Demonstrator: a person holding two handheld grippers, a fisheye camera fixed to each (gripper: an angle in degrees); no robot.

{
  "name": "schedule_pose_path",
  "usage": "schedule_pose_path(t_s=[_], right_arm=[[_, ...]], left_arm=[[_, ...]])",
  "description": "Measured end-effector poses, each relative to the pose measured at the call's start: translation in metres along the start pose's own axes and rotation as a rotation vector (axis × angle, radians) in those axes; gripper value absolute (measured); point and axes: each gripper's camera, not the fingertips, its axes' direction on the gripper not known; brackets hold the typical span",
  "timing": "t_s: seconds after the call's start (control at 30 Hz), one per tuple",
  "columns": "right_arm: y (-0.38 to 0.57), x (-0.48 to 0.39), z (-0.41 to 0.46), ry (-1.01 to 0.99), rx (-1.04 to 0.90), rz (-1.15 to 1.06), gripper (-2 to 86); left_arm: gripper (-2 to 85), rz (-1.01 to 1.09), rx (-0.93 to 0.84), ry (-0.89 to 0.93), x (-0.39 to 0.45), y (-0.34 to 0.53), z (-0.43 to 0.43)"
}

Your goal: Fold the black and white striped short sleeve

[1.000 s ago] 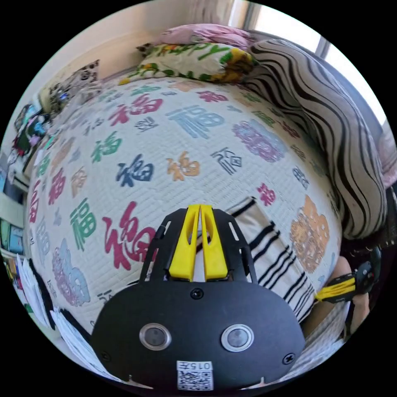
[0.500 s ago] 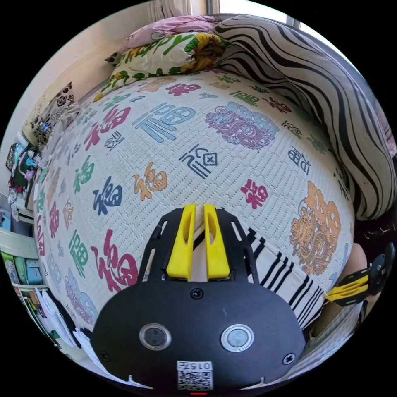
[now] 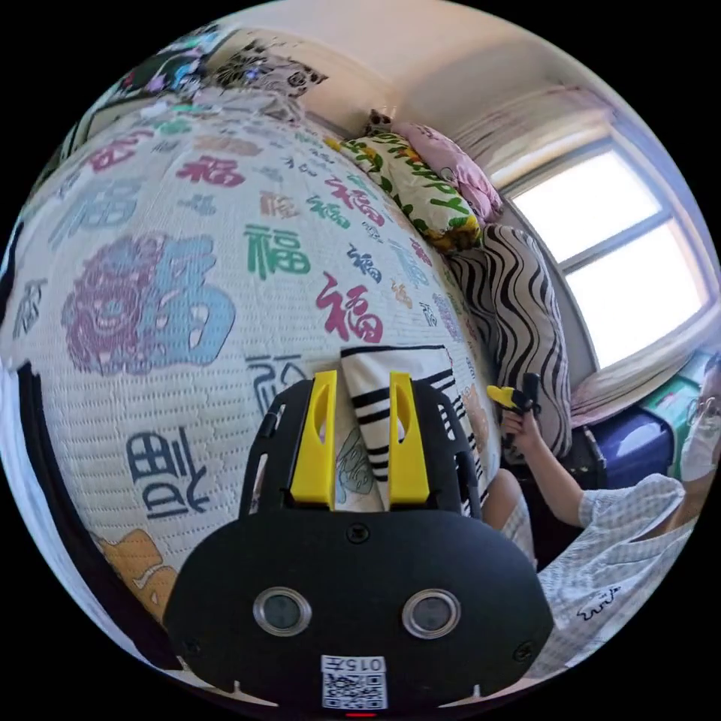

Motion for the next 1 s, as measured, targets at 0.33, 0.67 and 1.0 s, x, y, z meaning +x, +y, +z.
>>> schedule_pose_path(t_s=[0.33,0.67,1.0], right_arm=[[-0.089,0.041,0.101,-0.082,-0.281,0.080,8.8],[-0.104,-0.015,0.119,0.019,-0.365,-0.077,1.1],[-0.045,-0.163,0.115,0.150,-0.351,-0.474,0.5]], left_arm=[[11.1,-0.068,-0.029,0.369,-0.062,-0.024,-0.016],[0.1,0.230,-0.145,0.249,0.000,-0.062,-0.072],[0.3,0.695,-0.075,0.151,0.131,0.008,-0.173]])
